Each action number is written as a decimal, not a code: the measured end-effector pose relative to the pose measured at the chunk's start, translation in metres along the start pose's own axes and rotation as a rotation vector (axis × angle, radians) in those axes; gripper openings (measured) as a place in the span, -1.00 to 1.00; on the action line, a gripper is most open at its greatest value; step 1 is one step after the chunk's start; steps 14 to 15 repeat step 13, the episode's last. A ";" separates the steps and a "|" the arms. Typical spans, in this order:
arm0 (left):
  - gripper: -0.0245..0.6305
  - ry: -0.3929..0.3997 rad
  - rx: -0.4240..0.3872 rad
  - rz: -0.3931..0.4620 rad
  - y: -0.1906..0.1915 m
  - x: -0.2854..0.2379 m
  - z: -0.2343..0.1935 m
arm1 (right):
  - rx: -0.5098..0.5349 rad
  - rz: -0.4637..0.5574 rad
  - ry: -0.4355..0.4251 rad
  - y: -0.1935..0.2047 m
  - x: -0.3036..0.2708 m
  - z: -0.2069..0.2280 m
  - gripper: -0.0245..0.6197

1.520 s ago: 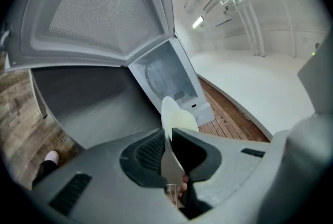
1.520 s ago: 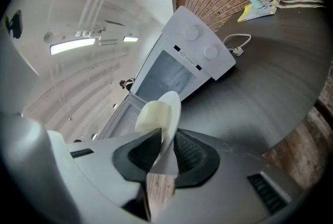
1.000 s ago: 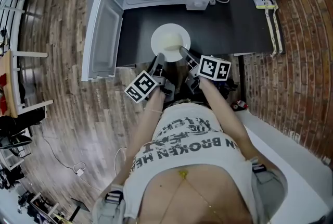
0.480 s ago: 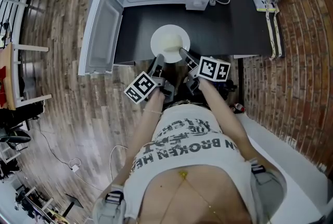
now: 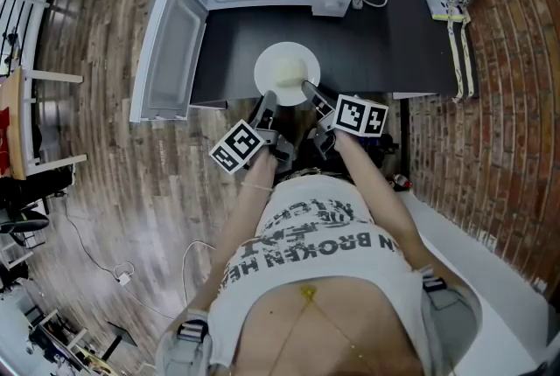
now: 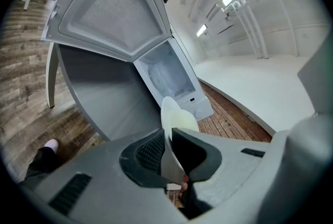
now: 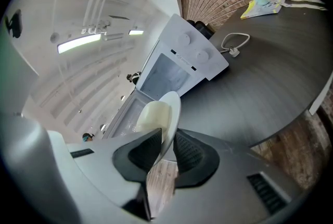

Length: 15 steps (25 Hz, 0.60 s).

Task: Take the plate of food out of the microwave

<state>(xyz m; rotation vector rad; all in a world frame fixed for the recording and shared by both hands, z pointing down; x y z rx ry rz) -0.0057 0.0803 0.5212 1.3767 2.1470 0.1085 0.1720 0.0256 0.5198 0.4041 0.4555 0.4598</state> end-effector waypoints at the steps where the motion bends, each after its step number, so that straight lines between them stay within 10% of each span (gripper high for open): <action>1: -0.80 0.000 -0.001 0.001 0.000 0.000 0.000 | 0.000 -0.001 0.000 0.000 0.000 0.000 -0.70; 15: -0.80 -0.005 -0.001 -0.001 0.008 -0.003 0.003 | -0.009 -0.007 -0.005 -0.001 0.006 0.007 -0.70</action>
Point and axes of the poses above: the fingertips, and each gripper's own axes: x backward along the fingers, z to its right, y out of its underside, the point moved 7 cm from there along x, backward along the fingers, and after that the axes turned 6 degrees about -y, right-handed, at the moved point
